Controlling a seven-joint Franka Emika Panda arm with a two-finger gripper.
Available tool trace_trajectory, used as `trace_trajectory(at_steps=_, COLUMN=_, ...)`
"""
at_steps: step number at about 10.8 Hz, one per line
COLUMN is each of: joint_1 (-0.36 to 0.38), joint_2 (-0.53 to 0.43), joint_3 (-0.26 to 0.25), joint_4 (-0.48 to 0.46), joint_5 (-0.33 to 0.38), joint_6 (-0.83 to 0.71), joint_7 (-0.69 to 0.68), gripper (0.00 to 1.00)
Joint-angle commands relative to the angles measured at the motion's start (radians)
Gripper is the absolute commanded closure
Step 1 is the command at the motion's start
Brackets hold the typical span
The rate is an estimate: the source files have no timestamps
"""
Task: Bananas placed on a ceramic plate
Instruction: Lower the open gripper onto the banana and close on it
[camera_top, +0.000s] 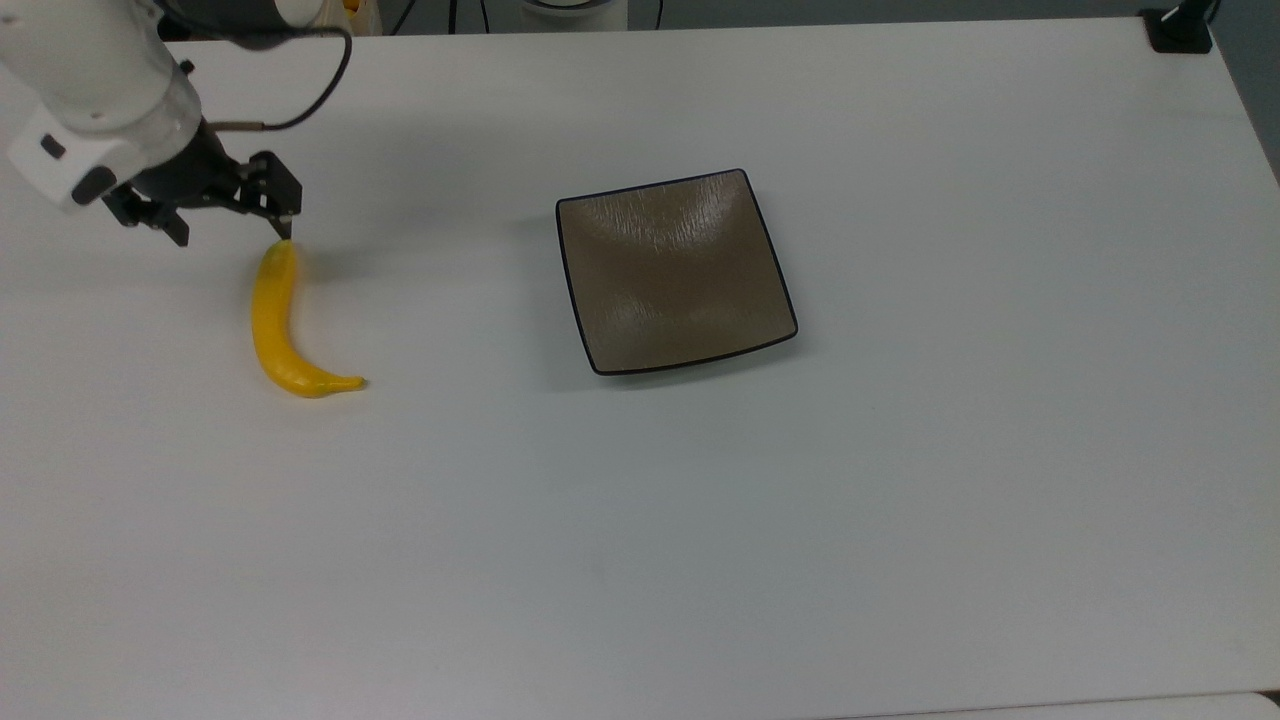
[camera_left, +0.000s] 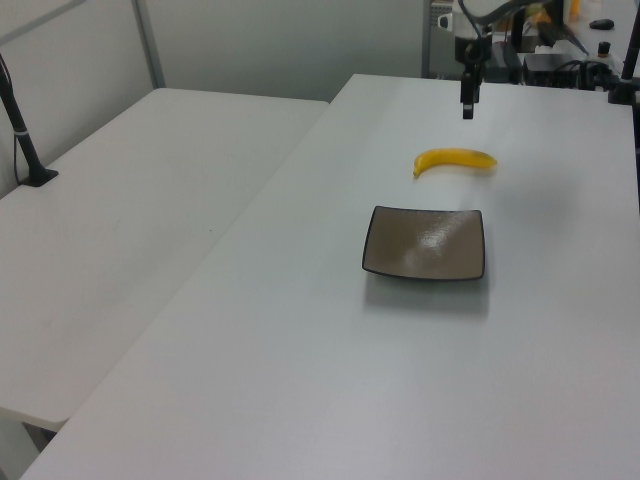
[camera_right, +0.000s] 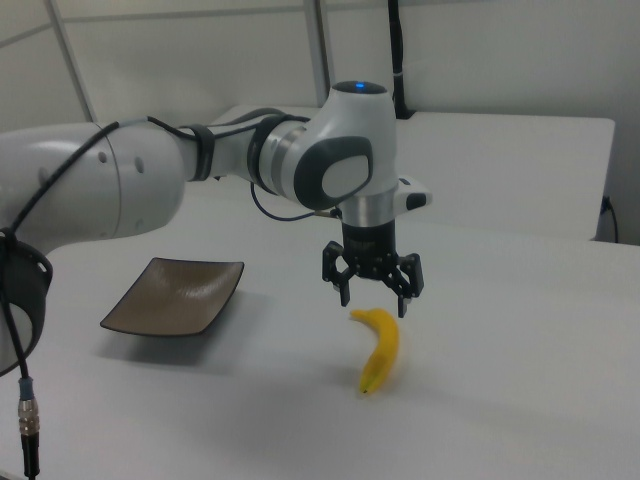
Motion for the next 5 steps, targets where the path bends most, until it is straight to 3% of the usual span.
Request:
trace_trajectory(at_steps=1, joint_1=0.001, joint_2=0.037, joint_3=0.013, joint_4=-0.036, joint_5=-0.037, joint_6=0.108, joint_7=0.072, gripper=0.0)
trace_trajectory(at_steps=5, joint_1=0.006, joint_2=0.099, joint_3=0.013, joint_4=-0.086, joint_5=-0.066, joint_6=0.255, joint_7=0.126, gripper=0.0)
